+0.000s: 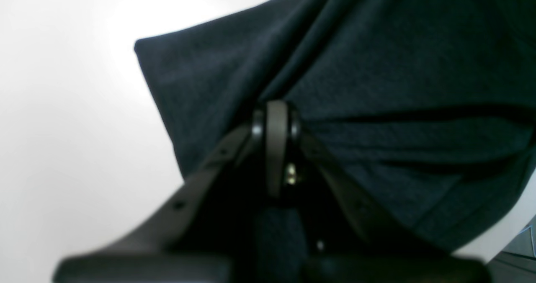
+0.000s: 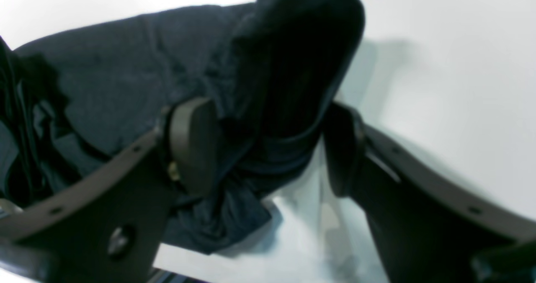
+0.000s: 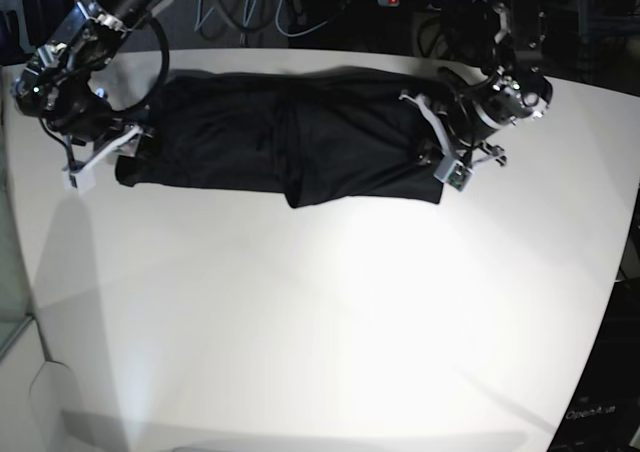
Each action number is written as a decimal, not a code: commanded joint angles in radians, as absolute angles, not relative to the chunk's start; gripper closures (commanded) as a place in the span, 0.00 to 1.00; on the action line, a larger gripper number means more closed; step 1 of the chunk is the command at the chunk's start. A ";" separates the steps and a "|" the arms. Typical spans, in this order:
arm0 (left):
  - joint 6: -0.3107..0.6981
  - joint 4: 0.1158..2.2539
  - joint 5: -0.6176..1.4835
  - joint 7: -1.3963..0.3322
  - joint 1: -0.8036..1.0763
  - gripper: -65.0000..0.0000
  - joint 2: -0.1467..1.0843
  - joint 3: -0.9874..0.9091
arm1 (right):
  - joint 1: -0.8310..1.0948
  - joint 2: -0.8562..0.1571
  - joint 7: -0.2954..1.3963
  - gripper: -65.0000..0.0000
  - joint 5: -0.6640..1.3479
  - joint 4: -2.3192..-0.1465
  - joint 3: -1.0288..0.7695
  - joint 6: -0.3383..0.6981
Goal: Fold the T-shirt properly
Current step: 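Lift the strip end with the right gripper and carry it toward the left gripper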
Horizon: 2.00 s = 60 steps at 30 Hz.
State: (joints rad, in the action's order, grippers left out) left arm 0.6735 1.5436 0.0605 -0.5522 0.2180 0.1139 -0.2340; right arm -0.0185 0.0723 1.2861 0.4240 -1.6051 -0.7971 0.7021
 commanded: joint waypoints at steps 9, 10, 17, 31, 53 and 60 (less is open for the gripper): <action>0.661 1.552 0.041 -0.575 0.219 1.00 0.120 -0.239 | -0.039 0.045 1.274 0.52 0.440 -1.442 -0.799 0.698; 0.661 1.552 0.041 -0.575 0.219 1.00 0.122 -0.239 | -0.039 0.042 1.273 0.55 0.440 -1.423 -0.797 0.698; 0.661 1.552 0.041 -0.575 0.219 1.00 0.124 -0.239 | -0.058 0.039 1.274 0.86 0.440 -1.403 -0.797 0.698; 0.661 1.552 0.038 -0.575 0.216 1.00 0.122 -0.239 | -0.056 0.036 1.274 0.97 0.438 -1.399 -0.802 0.698; 0.661 1.552 0.035 -0.575 0.211 1.00 0.120 -0.237 | -0.045 0.012 1.287 0.97 0.437 -1.569 -0.544 0.698; 0.661 1.552 0.035 -0.578 0.211 1.00 0.122 -0.239 | -0.030 -0.027 1.277 0.97 0.433 -1.653 -0.384 0.698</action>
